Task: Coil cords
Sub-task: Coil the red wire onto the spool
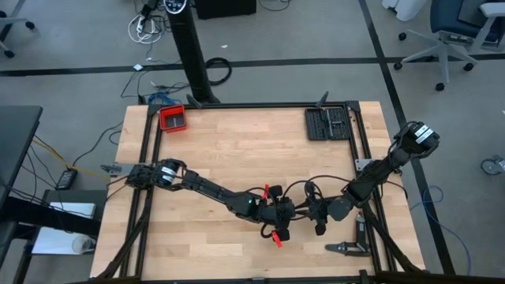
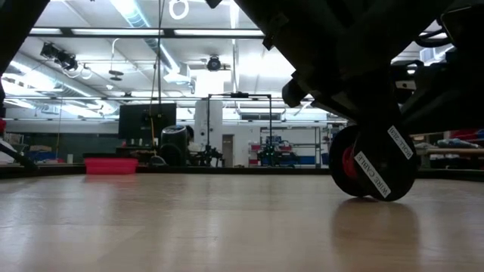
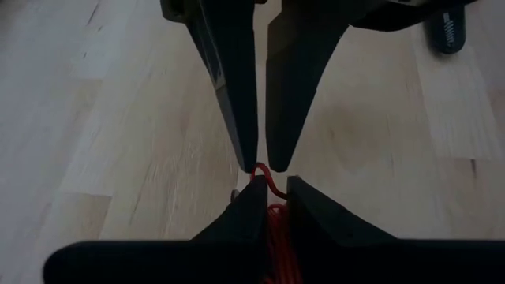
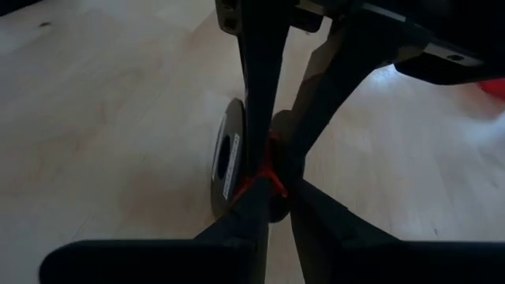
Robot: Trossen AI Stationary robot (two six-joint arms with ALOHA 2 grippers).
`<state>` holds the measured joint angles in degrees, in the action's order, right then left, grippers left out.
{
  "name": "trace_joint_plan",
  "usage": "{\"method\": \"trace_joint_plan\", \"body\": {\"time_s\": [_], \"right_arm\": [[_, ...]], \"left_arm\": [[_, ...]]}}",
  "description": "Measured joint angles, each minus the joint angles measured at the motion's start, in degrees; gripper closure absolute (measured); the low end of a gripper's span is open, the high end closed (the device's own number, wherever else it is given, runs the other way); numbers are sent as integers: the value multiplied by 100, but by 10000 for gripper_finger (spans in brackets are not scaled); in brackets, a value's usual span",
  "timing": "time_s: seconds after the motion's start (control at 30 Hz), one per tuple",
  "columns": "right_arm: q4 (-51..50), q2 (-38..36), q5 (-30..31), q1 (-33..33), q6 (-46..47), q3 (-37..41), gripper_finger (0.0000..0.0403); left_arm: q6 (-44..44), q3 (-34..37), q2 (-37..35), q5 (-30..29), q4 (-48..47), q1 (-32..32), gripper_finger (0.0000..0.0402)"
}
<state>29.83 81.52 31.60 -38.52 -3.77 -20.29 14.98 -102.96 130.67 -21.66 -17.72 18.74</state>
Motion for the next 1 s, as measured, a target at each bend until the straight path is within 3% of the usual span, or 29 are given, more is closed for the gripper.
{"method": "trace_joint_plan", "body": {"time_s": [0.27, 0.47, 1.0], "right_arm": [[13, 0, 30, 44, -97, 0, 355], [-11, -2, -55, 223, 49, 0, 397], [-444, -7, -153, 261, 529, 0, 402]], "left_arm": [[16, 0, 0, -95, 22, 0, 346], [31, 0, 0, -181, -23, 0, 346], [11, 0, -11, -185, -105, 0, 346]]}}
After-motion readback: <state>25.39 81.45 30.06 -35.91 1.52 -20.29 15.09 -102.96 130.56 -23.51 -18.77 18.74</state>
